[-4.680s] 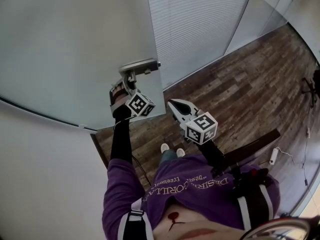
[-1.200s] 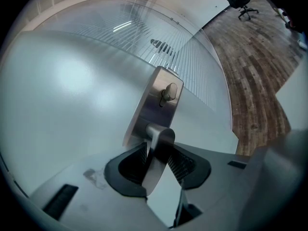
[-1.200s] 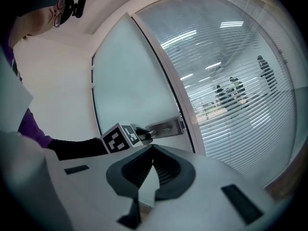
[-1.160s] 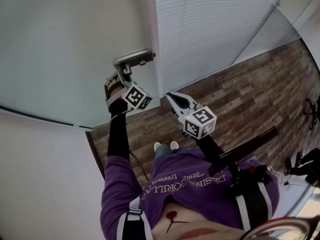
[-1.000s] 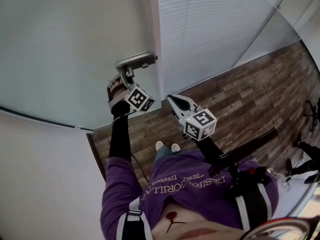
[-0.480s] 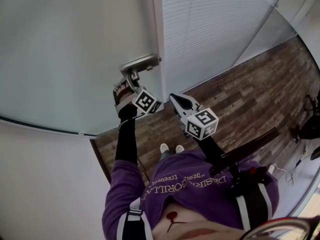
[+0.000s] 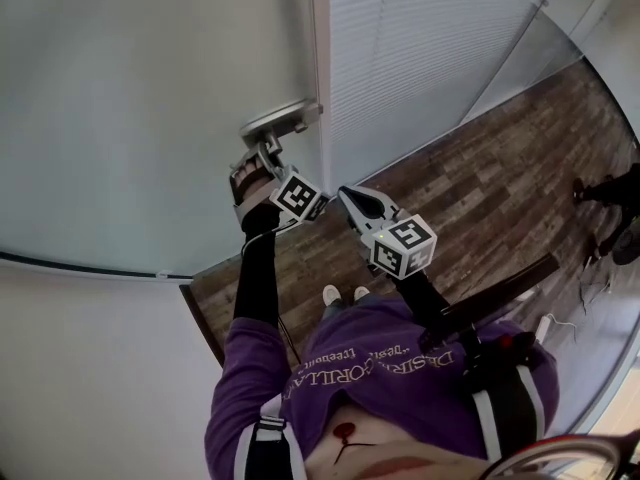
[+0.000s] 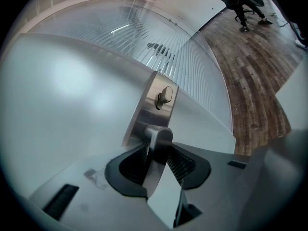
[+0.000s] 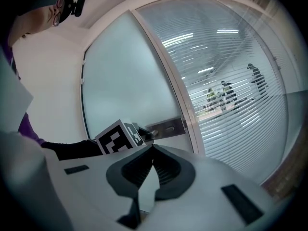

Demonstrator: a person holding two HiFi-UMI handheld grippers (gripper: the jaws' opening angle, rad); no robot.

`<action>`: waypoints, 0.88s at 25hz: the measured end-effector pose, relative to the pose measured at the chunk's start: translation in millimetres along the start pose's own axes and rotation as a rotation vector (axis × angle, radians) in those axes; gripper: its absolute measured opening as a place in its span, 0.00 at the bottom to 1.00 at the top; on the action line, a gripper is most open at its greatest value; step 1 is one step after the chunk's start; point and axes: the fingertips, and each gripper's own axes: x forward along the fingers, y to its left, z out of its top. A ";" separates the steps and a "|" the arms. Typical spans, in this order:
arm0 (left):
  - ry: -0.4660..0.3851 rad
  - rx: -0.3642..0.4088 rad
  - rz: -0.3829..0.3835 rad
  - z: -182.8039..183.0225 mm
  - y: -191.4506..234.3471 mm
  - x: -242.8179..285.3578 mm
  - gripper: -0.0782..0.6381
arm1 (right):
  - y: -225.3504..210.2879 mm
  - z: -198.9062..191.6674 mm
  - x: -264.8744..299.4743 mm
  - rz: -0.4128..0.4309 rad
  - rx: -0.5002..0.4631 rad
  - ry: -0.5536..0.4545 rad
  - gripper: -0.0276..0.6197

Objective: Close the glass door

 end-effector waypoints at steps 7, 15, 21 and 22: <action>0.017 0.060 0.036 -4.9 5.9 11.9 0.28 | -0.7 -3.3 4.1 -0.035 0.002 -0.012 0.04; 0.000 0.047 0.042 8.5 25.0 13.8 0.28 | 0.6 4.1 9.0 -0.024 0.004 0.002 0.04; 0.028 0.012 0.014 1.8 19.3 21.7 0.28 | -3.1 7.4 17.7 0.010 0.001 -0.002 0.04; 0.030 0.012 0.013 2.2 20.8 23.6 0.28 | -3.6 10.6 20.4 0.019 -0.001 -0.003 0.04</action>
